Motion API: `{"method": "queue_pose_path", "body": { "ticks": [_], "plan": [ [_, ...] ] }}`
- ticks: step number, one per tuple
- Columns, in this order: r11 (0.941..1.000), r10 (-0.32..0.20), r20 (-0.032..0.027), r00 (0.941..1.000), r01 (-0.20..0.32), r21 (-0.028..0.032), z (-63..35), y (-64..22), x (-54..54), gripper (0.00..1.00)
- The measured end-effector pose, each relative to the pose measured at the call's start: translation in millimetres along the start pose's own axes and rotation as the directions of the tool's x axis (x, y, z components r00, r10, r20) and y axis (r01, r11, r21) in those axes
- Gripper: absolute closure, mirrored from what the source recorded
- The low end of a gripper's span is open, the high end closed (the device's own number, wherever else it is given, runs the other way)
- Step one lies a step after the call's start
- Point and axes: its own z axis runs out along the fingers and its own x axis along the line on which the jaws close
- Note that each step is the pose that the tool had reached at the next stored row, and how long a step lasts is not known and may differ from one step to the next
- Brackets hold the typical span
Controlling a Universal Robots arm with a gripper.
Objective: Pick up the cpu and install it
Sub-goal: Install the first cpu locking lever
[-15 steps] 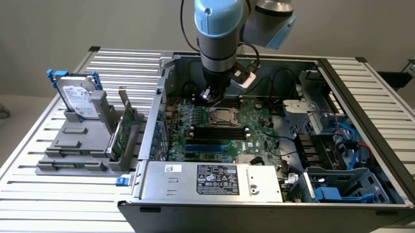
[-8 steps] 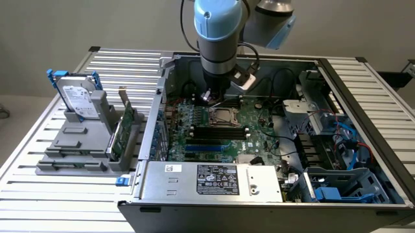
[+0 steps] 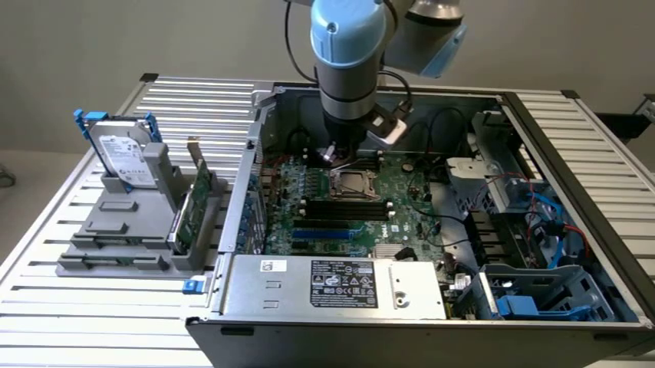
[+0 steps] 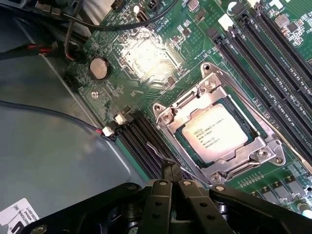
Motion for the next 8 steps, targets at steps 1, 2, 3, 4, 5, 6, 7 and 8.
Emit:
{"method": "queue_pose_path", "body": {
  "ticks": [1,2,3,4,5,6,7,8],
  "plan": [
    [1.0,0.0,0.0002,1.0,0.0,-0.0002,0.3,0.5,0.3,0.89],
    [1.0,0.0,0.0005,1.0,0.0,-0.0005,0.5,1.0,0.6,0.89],
    [1.0,0.0,0.0007,1.0,0.0,-0.0007,0.8,1.6,1.0,0.89],
    [1.0,0.001,0.0008,1.0,-0.001,-0.0009,1.1,2.1,1.3,0.89],
    [1.0,0.001,0.0009,1.0,-0.001,-0.0011,1.3,2.6,1.6,0.89],
    [1.0,0.001,0.001,1.0,-0.001,-0.0014,1.5,2.9,1.8,0.89],
    [1.0,0.002,0.0009,1.0,-0.002,-0.0017,1.8,3.2,2.0,0.89],
    [1.0,0.003,0.0007,1.0,-0.003,-0.0021,2.0,3.3,2.2,0.89]
  ]
}}
